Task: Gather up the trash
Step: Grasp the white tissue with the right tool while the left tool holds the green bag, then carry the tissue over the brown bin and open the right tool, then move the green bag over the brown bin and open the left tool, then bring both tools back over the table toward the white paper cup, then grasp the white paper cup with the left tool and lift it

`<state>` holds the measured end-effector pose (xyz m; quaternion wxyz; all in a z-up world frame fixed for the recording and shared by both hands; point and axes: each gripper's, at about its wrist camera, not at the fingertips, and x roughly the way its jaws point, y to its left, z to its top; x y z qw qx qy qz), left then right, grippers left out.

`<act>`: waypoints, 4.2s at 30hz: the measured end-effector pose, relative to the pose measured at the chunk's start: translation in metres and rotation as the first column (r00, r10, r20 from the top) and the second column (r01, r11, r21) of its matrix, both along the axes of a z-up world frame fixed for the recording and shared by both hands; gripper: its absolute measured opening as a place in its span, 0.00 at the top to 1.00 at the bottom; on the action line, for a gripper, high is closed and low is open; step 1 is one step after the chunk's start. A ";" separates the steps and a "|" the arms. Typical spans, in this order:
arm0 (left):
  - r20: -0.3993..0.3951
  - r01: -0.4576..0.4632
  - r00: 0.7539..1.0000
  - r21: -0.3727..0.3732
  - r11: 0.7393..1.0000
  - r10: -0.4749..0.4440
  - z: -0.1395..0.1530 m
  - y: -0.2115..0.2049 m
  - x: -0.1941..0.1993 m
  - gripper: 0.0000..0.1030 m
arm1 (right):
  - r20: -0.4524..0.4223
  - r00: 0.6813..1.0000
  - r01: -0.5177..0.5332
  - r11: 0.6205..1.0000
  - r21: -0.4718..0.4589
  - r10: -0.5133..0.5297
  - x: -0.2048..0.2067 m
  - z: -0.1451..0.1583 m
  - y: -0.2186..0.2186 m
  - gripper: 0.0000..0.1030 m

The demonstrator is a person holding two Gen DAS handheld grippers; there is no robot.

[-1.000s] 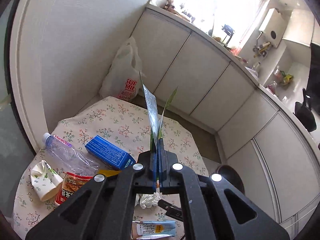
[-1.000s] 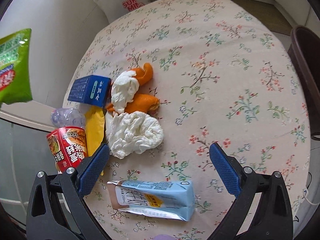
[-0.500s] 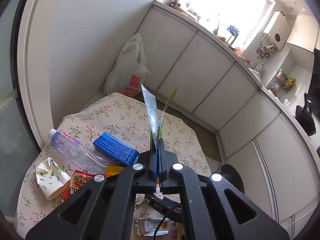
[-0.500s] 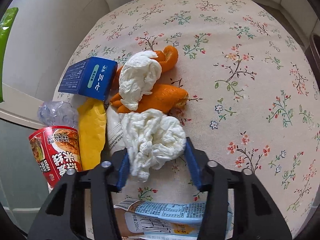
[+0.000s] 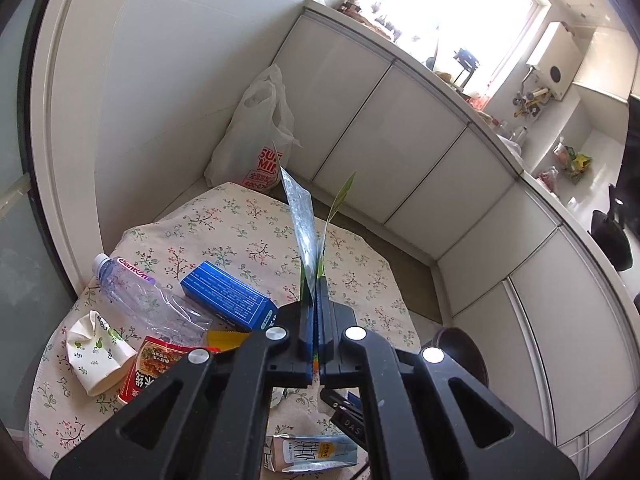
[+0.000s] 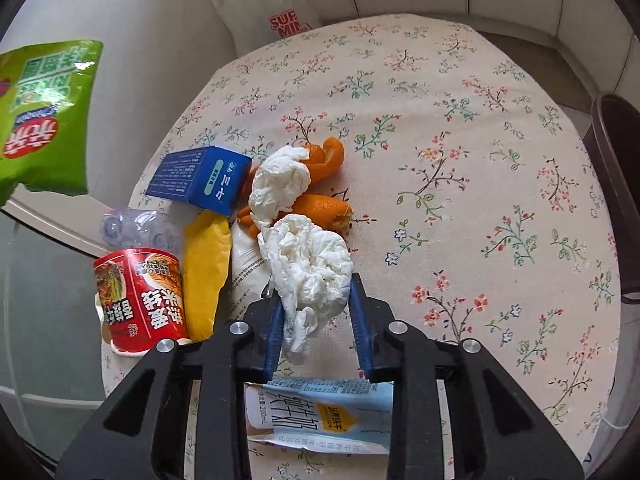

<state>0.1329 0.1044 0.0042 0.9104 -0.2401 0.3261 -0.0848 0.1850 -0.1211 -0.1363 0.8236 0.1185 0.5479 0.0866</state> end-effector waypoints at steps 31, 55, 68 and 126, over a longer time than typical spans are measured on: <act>-0.014 0.172 0.985 -0.001 0.985 -0.172 -0.021 -0.127 0.027 0.99 | 0.477 0.662 0.716 0.675 -0.176 -0.578 -0.049 0.120 -0.278 0.08; -0.051 0.545 0.837 -0.006 0.839 -0.544 -0.012 -0.416 0.071 0.96 | 0.407 0.438 0.874 0.485 0.014 -0.802 -0.128 0.141 -0.399 0.07; -0.178 0.524 0.837 -0.011 0.851 -0.518 -0.034 -0.432 0.077 0.47 | 0.376 0.440 0.876 0.482 0.022 -0.816 -0.131 0.135 -0.405 0.07; -0.554 -0.719 0.607 -0.078 0.690 0.570 -0.198 0.143 -0.026 0.25 | 0.301 0.948 0.071 0.858 -0.509 0.100 -0.049 0.056 -0.014 0.07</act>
